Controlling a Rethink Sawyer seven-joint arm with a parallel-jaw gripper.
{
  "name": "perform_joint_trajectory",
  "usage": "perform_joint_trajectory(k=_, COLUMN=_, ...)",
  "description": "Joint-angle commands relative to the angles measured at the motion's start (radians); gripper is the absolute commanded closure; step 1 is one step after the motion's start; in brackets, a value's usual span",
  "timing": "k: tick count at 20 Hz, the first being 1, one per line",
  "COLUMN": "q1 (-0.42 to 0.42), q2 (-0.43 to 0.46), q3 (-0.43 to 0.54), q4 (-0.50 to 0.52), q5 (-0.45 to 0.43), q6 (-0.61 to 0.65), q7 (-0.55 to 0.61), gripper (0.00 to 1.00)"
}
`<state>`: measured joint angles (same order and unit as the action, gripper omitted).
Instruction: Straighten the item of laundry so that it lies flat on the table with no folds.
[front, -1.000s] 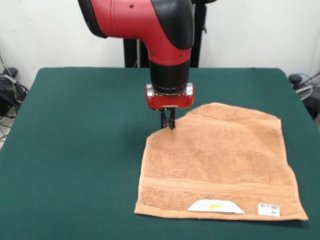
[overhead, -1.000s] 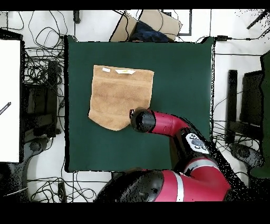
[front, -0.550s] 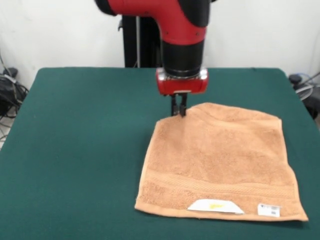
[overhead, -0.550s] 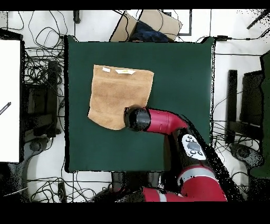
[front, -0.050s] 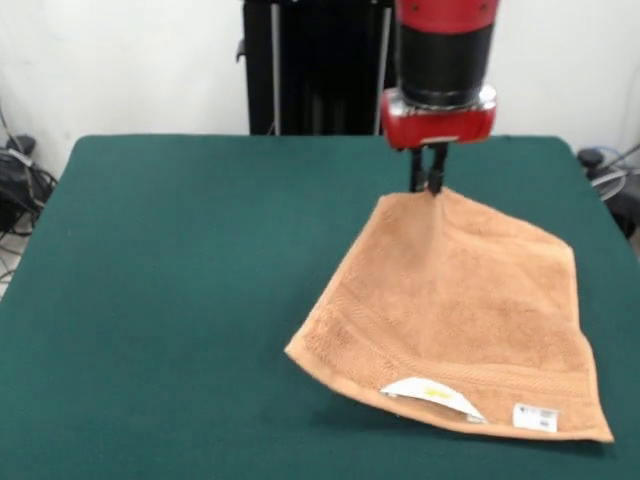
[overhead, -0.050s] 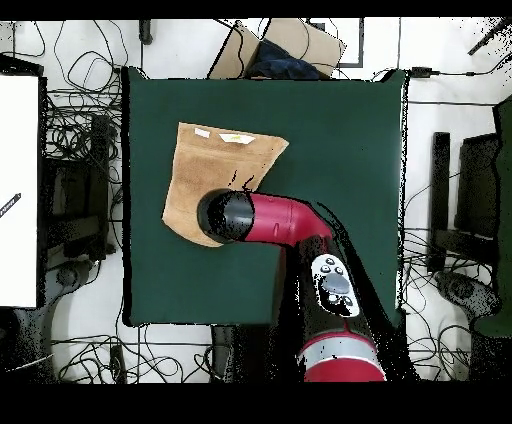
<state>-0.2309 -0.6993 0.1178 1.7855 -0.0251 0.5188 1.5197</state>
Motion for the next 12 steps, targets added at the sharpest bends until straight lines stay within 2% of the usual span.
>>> perform_joint_trajectory(k=1, q1=0.023, q2=-0.042, q3=0.016, q4=-0.004, q5=0.075, q6=0.094, q7=0.214, gripper=1.0)
perform_joint_trajectory(k=5, q1=0.017, q2=-0.037, q3=0.028, q4=-0.01, q5=0.072, q6=0.085, q7=0.172, gripper=1.0)
perform_joint_trajectory(k=6, q1=0.024, q2=-0.035, q3=0.02, q4=-0.018, q5=0.065, q6=0.094, q7=0.167, gripper=0.0)
perform_joint_trajectory(k=12, q1=0.025, q2=-0.032, q3=0.022, q4=-0.035, q5=0.047, q6=0.082, q7=0.147, gripper=0.0)
